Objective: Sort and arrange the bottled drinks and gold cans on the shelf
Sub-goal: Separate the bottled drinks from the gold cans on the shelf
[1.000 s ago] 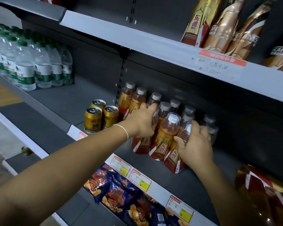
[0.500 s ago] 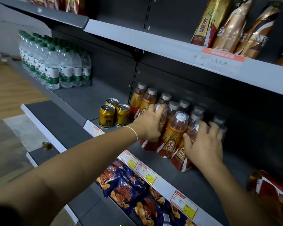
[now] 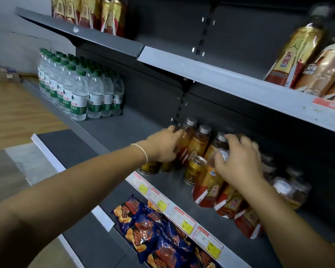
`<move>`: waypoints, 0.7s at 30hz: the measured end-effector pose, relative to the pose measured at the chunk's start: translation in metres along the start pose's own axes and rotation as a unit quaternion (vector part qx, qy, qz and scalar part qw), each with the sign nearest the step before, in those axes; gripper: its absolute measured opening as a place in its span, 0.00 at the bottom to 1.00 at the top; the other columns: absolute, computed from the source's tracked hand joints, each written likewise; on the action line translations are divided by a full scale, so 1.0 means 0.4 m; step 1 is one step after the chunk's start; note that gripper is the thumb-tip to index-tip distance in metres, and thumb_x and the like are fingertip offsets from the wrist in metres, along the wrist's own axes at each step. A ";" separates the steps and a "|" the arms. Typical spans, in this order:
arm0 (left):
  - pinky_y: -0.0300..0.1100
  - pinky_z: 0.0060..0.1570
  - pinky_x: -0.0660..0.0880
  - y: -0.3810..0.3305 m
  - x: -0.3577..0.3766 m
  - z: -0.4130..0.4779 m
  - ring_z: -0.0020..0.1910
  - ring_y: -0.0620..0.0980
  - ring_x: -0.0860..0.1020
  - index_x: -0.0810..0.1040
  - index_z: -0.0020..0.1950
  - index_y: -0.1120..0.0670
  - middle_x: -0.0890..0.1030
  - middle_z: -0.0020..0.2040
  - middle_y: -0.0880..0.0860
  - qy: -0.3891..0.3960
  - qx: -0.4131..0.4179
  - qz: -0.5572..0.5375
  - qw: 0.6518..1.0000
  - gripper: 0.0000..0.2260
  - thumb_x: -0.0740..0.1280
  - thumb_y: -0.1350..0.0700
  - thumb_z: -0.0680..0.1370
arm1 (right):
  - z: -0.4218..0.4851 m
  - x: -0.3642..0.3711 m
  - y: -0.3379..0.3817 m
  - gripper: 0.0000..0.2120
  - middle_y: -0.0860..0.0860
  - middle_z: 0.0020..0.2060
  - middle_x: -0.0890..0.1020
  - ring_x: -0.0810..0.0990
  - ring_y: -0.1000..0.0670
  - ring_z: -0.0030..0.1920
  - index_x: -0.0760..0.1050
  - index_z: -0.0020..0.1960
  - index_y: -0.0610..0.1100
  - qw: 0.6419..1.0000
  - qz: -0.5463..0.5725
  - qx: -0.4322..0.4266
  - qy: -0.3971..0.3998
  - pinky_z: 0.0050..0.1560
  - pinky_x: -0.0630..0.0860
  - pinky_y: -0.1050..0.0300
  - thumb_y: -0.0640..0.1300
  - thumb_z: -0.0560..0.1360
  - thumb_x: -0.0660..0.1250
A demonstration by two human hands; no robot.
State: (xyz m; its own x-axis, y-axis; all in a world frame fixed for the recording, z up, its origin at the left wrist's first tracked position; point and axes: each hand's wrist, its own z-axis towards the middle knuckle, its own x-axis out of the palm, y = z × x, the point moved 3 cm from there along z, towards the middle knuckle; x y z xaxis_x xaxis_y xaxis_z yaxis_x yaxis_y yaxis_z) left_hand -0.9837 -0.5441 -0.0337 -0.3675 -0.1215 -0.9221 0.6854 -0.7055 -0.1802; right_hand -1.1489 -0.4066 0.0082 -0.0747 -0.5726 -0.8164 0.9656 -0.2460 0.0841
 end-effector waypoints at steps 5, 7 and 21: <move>0.57 0.59 0.74 0.162 -0.030 -0.006 0.63 0.63 0.71 0.62 0.73 0.57 0.66 0.68 0.60 0.027 -0.063 -0.001 0.998 0.29 0.64 0.55 0.73 | 0.070 0.067 0.148 0.22 0.43 0.62 0.75 0.69 0.40 0.63 0.72 0.67 0.43 0.997 0.031 -0.065 0.009 0.62 0.70 0.46 0.46 0.74 0.66; 0.56 0.60 0.74 0.202 -0.020 -0.013 0.63 0.63 0.71 0.63 0.73 0.58 0.66 0.68 0.60 0.040 -0.072 -0.009 0.997 0.29 0.64 0.57 0.72 | 0.093 0.115 0.190 0.23 0.44 0.64 0.73 0.67 0.42 0.66 0.70 0.68 0.43 0.996 0.027 -0.075 0.044 0.65 0.68 0.48 0.46 0.75 0.65; 0.54 0.63 0.70 0.213 0.115 -0.063 0.63 0.61 0.68 0.69 0.68 0.58 0.66 0.66 0.61 0.045 0.012 -0.089 0.995 0.21 0.60 0.47 0.80 | 0.127 0.393 0.264 0.42 0.48 0.79 0.55 0.56 0.47 0.78 0.50 0.81 0.48 0.944 0.060 -0.002 0.326 0.75 0.53 0.59 0.43 0.74 0.71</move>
State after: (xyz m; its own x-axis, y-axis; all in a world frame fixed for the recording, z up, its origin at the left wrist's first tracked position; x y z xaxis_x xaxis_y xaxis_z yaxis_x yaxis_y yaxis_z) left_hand -0.9263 -0.5921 -0.1000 -0.4235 0.0686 -0.9033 0.5994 -0.7264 -0.3362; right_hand -1.0712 -0.5625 -0.0824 0.2038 0.0063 -0.9790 0.9583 -0.2061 0.1982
